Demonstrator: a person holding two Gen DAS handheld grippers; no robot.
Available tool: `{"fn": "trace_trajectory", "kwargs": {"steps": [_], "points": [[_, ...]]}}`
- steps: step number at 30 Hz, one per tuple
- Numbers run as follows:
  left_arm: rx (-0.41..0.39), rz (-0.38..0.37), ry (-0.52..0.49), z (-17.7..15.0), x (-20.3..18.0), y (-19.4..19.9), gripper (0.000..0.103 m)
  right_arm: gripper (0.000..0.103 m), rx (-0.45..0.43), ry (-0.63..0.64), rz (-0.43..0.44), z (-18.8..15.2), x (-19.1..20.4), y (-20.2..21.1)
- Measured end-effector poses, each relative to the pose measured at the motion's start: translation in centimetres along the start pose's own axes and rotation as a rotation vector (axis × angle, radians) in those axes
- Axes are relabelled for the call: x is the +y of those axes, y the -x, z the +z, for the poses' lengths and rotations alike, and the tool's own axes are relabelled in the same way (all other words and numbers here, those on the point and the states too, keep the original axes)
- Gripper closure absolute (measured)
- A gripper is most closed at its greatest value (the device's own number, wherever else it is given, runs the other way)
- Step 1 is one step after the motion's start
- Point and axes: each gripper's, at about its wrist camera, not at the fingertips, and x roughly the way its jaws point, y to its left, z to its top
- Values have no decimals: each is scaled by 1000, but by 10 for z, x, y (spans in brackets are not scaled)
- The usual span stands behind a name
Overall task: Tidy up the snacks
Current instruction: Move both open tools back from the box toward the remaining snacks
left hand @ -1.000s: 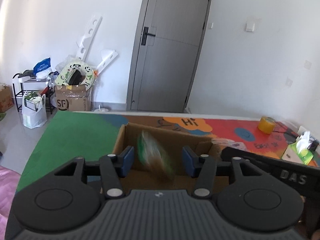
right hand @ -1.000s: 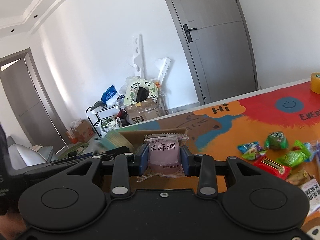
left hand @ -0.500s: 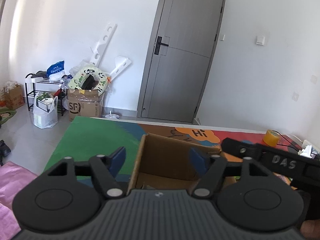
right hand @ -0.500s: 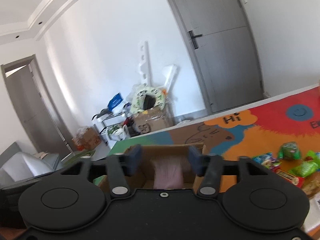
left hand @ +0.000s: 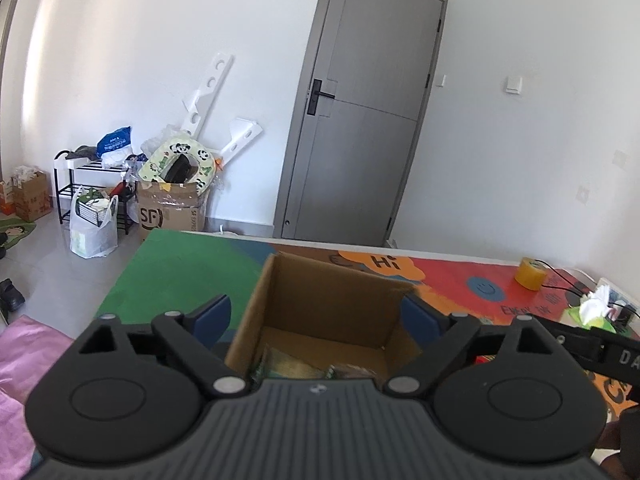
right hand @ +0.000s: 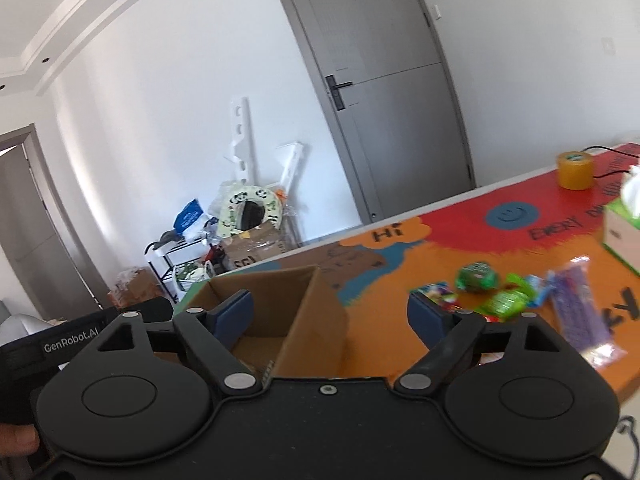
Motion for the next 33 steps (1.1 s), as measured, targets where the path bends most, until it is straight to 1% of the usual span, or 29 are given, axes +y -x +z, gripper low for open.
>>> {"fn": "trace_trajectory", "kwargs": {"steps": [1,6,11,16,19,22,29,33], "points": [[5,-4,-2,0,-3,2,11,13,-3,-6,-6,0,-3,5],[21,-40,-8,-4,-11,16,10,9,-19,-26,-46,-1,-19,32],[38,-69,-25,-8,-22,29,10,0,-39,-39,-74,-1,-35,56],[41,-94,-30,-10,-34,38,9,0,-56,-65,-100,-1,-52,75],[50,-126,-48,-11,-42,42,9,0,-48,-72,-111,-2,-60,83],[41,-148,-62,-14,-49,43,9,0,-62,-72,-116,-4,-67,92],[71,-217,-77,-25,-62,43,9,0,-55,-97,-135,-9,-84,98],[78,-223,-92,-35,-73,38,9,0,-68,-101,-150,-15,-95,101]]}}
